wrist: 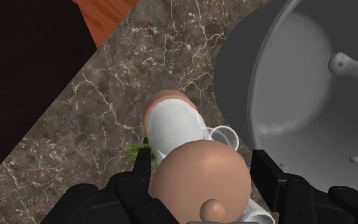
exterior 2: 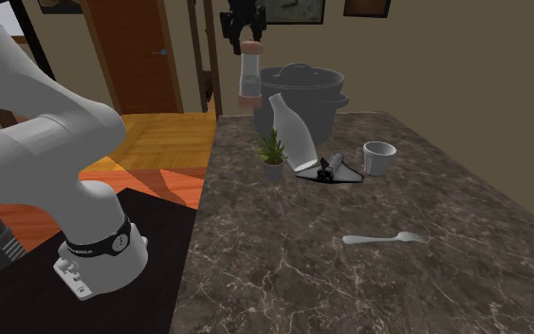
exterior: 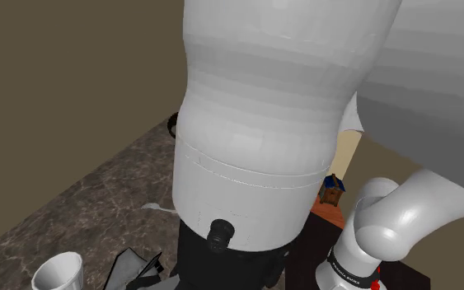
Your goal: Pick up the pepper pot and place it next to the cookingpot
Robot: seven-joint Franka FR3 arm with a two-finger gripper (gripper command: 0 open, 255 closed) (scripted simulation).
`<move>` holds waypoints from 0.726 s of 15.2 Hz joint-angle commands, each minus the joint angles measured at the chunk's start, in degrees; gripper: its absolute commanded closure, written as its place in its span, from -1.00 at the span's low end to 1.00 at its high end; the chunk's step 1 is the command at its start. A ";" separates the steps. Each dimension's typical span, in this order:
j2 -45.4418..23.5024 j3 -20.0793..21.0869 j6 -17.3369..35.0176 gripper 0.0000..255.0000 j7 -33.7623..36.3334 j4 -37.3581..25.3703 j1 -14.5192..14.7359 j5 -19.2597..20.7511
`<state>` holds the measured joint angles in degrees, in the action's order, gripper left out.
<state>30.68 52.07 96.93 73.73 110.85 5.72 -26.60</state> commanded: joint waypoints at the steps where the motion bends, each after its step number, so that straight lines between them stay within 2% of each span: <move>1: 0.24 0.43 1.60 1.00 -0.28 1.73 0.14 -0.38; 11: 1.07 2.56 8.70 1.00 -1.52 9.36 0.84 -2.26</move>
<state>31.62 54.42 104.89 72.33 119.42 6.44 -28.62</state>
